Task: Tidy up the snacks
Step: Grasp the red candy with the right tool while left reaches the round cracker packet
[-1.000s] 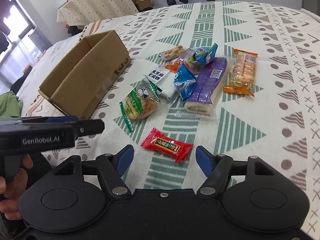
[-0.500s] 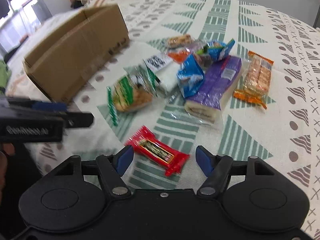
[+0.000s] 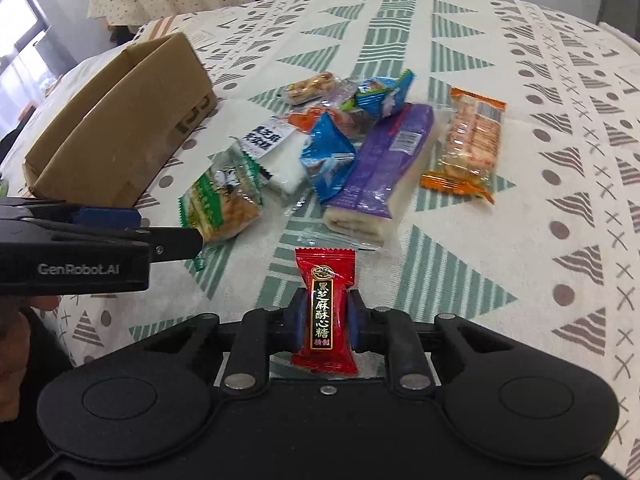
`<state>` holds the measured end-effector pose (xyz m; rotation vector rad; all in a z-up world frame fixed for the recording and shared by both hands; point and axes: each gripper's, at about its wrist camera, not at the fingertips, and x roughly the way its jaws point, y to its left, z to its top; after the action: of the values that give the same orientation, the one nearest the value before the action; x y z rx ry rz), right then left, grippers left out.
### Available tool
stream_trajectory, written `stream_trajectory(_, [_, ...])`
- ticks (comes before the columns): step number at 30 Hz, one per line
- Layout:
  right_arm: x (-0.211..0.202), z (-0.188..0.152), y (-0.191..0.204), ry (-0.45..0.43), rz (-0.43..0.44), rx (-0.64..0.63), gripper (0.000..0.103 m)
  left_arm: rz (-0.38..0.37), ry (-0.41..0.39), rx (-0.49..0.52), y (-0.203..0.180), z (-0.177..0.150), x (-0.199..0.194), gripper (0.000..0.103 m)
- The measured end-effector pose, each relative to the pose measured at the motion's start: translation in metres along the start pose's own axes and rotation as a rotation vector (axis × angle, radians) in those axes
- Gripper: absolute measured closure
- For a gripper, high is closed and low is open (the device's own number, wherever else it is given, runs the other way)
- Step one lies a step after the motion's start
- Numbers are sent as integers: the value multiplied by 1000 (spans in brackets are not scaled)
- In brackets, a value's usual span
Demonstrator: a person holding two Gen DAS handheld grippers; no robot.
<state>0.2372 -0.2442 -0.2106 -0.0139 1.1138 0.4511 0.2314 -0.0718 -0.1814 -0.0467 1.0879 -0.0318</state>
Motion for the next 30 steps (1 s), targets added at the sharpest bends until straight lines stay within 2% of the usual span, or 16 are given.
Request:
stream_trajectory(3, [0,0,-5,8,-1,26,83,13,11,39,-6,4,7,21])
stream_trajectory(4, [0,0,-6,9,-1,33,83,24,15,57,-9,4,10,20])
stream_trajectory(9, [1,1,-8,14,5,48,81,53,27,101,-18,9,23,20])
stream_trajectory(14, [1,2,-8,4,11,51,79,70,0,125,-23,16,28,20])
stream_trajectory(20, [6,2,-4,-2,4,17,79,96,-27,202,-32,16,35,20])
stream_trajectory(25, [5,2,-4,-3,2,14,82,71,0,164,-25,14,41,27])
stream_trajectory(26, [4,2,-4,-3,2,14,82,59,1,157,-24,14,40,34])
stream_trajectory(30, [0,3,-4,-10,23,24,82,52,8,123,-23,14,36,44])
